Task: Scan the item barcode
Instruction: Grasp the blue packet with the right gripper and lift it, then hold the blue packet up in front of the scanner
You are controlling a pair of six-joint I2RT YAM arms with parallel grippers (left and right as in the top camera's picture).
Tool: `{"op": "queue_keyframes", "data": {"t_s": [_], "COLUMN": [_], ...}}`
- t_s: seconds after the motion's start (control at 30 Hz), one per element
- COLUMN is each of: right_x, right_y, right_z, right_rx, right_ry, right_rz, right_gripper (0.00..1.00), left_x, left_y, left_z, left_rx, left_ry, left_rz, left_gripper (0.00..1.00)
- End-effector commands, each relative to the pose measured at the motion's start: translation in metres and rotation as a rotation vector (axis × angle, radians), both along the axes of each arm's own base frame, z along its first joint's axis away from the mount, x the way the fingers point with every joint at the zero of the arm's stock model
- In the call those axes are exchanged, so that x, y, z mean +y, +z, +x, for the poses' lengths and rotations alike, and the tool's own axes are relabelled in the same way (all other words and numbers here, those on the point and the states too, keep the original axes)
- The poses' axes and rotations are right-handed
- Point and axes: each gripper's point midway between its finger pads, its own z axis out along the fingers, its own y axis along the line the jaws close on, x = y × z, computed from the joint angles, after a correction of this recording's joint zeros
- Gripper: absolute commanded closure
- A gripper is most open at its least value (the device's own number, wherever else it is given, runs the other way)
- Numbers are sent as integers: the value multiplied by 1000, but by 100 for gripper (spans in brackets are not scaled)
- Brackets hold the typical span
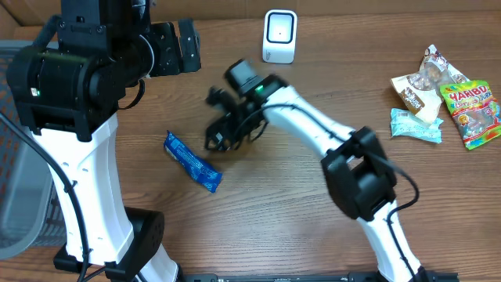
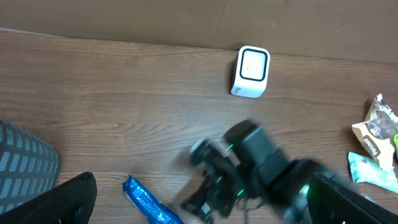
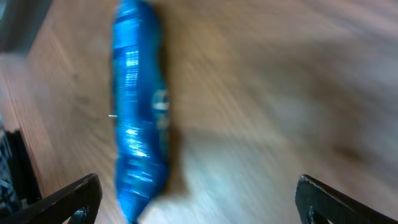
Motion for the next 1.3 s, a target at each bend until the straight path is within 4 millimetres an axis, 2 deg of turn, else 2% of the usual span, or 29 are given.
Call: {"op": "queue_keyframes", "data": {"t_s": [0.0,0.1,0.23,0.33,0.4,0.47,0.5,0.57,0.63,0.67,0.77,0.9,1.07,1.27], "right_x": [25,32,41,46,48,48,48,46,43,41,34,9,-38,-97], "right_y": [-15,-28,-35,-44,-49,-50,-50,-50,-47,-44,-23,8,56,115], "right_z": [-23,-35,-50,-59,-65,-66,-66,-61,-54,-52,-39,-14,17,44], "right_rx": [-87,-129,-107,-77,-69,-65,-57,-34,-7,8,64,142,188,159], "right_ry": [90,115,123,100,112,110,96,48,-3,-13,-36,-82,-52,-1], "right_rz": [-69,-133,-132,-136,-143,-146,-146,-151,-152,-148,-103,-48,88,358], "right_gripper": [0,0,1,11,27,56,65,77,96,96,96,96,96,96], "left_x": [0,0,0,0,0,0,0,0,0,0,0,0,0,0], "left_y": [1,1,1,1,1,1,1,1,1,1,1,1,1,1], "left_z": [0,0,0,0,0,0,0,0,0,0,0,0,0,0], "left_rx": [-5,-5,-5,-5,-5,-5,-5,-5,-5,-5,-5,-5,-5,-5], "left_ry": [3,3,3,3,3,3,3,3,3,3,3,3,3,3], "left_rz": [1,1,1,1,1,1,1,1,1,1,1,1,1,1], "left_gripper": [0,0,0,0,0,0,0,0,0,0,0,0,0,1]}}
